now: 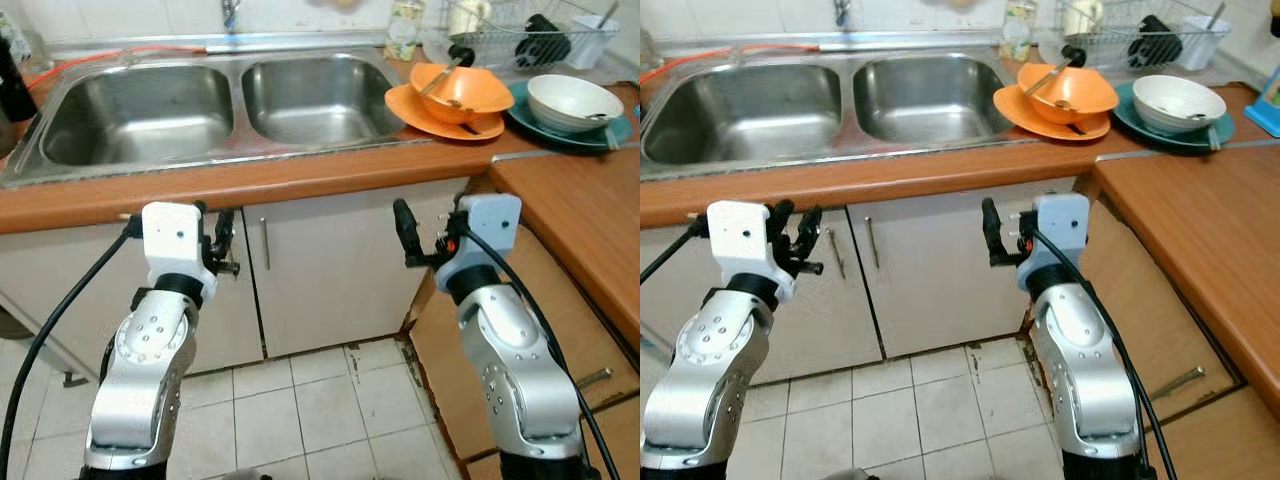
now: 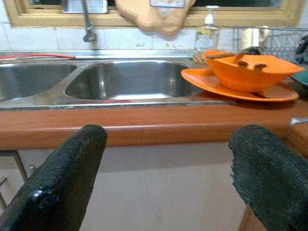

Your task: Kitchen organization

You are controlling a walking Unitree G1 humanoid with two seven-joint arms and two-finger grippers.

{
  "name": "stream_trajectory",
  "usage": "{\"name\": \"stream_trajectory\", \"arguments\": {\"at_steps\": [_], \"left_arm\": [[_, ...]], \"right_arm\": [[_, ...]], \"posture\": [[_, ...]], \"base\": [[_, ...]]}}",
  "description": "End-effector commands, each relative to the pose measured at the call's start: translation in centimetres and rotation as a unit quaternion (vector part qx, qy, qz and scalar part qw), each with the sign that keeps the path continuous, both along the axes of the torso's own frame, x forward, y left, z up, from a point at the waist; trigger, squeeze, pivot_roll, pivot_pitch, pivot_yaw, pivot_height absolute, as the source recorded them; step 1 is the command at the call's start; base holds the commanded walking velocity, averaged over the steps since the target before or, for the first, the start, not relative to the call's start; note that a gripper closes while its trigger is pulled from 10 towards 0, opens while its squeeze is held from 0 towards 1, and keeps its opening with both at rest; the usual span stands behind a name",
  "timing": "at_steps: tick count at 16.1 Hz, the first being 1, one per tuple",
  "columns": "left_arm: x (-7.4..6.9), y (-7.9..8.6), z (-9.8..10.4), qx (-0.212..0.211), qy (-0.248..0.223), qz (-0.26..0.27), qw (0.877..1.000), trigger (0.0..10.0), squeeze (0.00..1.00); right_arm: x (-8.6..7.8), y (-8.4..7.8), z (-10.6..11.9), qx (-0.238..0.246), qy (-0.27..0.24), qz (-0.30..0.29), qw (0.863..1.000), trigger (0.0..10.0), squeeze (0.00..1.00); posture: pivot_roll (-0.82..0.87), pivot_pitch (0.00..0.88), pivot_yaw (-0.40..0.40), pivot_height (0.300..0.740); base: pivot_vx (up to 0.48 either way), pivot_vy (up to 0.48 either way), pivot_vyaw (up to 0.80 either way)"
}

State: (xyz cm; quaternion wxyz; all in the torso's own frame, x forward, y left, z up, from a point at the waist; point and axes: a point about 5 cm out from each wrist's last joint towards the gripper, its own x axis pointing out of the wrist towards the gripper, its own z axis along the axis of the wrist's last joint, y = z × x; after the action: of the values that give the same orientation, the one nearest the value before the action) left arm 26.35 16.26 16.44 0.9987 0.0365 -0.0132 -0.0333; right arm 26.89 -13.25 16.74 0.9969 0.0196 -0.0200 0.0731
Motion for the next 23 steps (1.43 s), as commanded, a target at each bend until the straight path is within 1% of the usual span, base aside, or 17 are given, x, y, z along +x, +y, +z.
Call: {"name": "stream_trajectory", "arguments": {"at_steps": [1,2,4,6,8,9,10,12,14,15,16,17,18,19,21,23], "left_arm": [[0.2,-0.1,-0.1,-0.002,0.006,-0.005,1.0,10.0,0.0],[0.3,-0.1,-0.1,-0.002,0.007,-0.006,1.0,10.0,0.0],[0.0,-0.3,-0.1,-0.004,0.006,-0.005,1.0,10.0,0.0],[-0.1,-0.3,-0.2,-0.008,0.005,0.002,1.0,10.0,0.0],[-0.3,-0.4,-0.6,-0.016,0.01,0.001,1.0,10.0,0.0],[-0.1,-0.6,-0.4,-0.014,0.005,-0.003,1.0,10.0,0.0],[-0.2,-0.5,-0.5,-0.01,0.003,0.001,1.0,10.0,0.0],[-0.7,-0.3,-0.1,-0.018,-0.003,0.017,1.0,10.0,0.0],[-1.3,-0.3,0.6,-0.012,-0.013,0.013,1.0,10.0,0.0],[-1.4,-0.3,0.8,-0.009,-0.018,0.012,1.0,10.0,0.0],[-1.5,0.1,0.4,-0.002,-0.012,0.02,1.0,10.0,0.0],[-1.5,0.1,0.2,0.0,-0.007,0.017,1.0,10.0,0.0],[-1.5,-0.2,0.6,-0.01,-0.007,0.003,1.0,10.0,0.0],[-1.4,-0.4,0.7,-0.016,-0.008,-0.003,1.0,10.0,0.0],[-1.0,-0.7,0.7,-0.019,-0.005,-0.013,1.0,10.0,0.0],[-0.8,-0.8,0.9,-0.017,-0.007,-0.02,1.0,10.0,0.0]], "right_arm": [[-0.1,-0.2,0.5,0.0,-0.007,-0.007,1.0,10.0,1.0],[0.0,-0.4,0.5,0.007,0.003,-0.01,1.0,10.0,1.0],[-0.2,-0.2,0.2,0.054,0.024,0.01,0.998,10.0,1.0],[0.0,-0.1,0.2,0.06,0.033,0.014,0.998,10.0,1.0],[0.1,-0.1,0.8,0.016,0.026,0.013,0.999,10.0,1.0],[0.5,-0.3,1.6,-0.047,-0.025,0.009,0.999,10.0,1.0],[0.4,0.0,1.2,-0.05,-0.021,0.023,0.998,10.0,1.0],[0.4,0.5,1.5,-0.052,-0.047,0.027,0.997,10.0,1.0],[0.9,0.7,2.0,-0.02,-0.04,0.026,0.999,10.0,1.0],[1.0,0.7,2.1,-0.019,-0.037,0.02,0.999,10.0,1.0],[1.1,0.9,1.7,-0.02,-0.034,0.026,0.999,10.0,1.0],[0.9,1.0,1.7,-0.018,-0.036,0.031,0.999,10.0,1.0],[0.4,1.0,2.0,-0.009,-0.04,0.034,0.999,10.0,1.0],[0.1,1.0,2.0,-0.013,-0.039,0.037,0.998,10.0,1.0],[-0.4,0.3,2.0,-0.018,-0.037,0.015,0.999,10.0,1.0],[-0.8,-0.3,2.1,-0.011,-0.037,-0.005,0.999,10.0,1.0]], "posture": [[-0.1,0.0,0.02,0.74],[-0.1,0.0,0.012,0.74],[-0.08,0.0,-0.011,0.74],[-0.08,0.0,-0.016,0.74],[-0.09,0.0,-0.017,0.74],[-0.09,0.0,-0.017,0.74],[-0.08,0.0,-0.043,0.74],[-0.05,0.0,-0.069,0.74],[-0.03,0.0,-0.088,0.74],[-0.03,0.0,-0.084,0.74],[-0.03,0.0,-0.077,0.74],[-0.05,0.0,-0.058,0.74],[-0.06,0.0,-0.041,0.74],[-0.08,0.0,-0.028,0.74],[-0.1,0.0,-0.008,0.74],[-0.11,0.0,0.011,0.74]], "base": [[0.281,0.0,0.0],[0.281,0.0,0.0],[0.281,0.0,0.0],[0.281,0.0,0.0],[0.285,0.0,0.0],[0.281,0.0,0.0],[0.285,0.0,0.0],[0.281,0.0,0.0],[0.285,0.0,0.0],[0.281,0.0,0.0],[0.281,0.0,0.0],[0.281,0.0,0.0],[0.281,0.0,0.0],[0.285,0.0,0.0],[0.289,0.0,0.0],[0.287,0.0,0.0]]}}
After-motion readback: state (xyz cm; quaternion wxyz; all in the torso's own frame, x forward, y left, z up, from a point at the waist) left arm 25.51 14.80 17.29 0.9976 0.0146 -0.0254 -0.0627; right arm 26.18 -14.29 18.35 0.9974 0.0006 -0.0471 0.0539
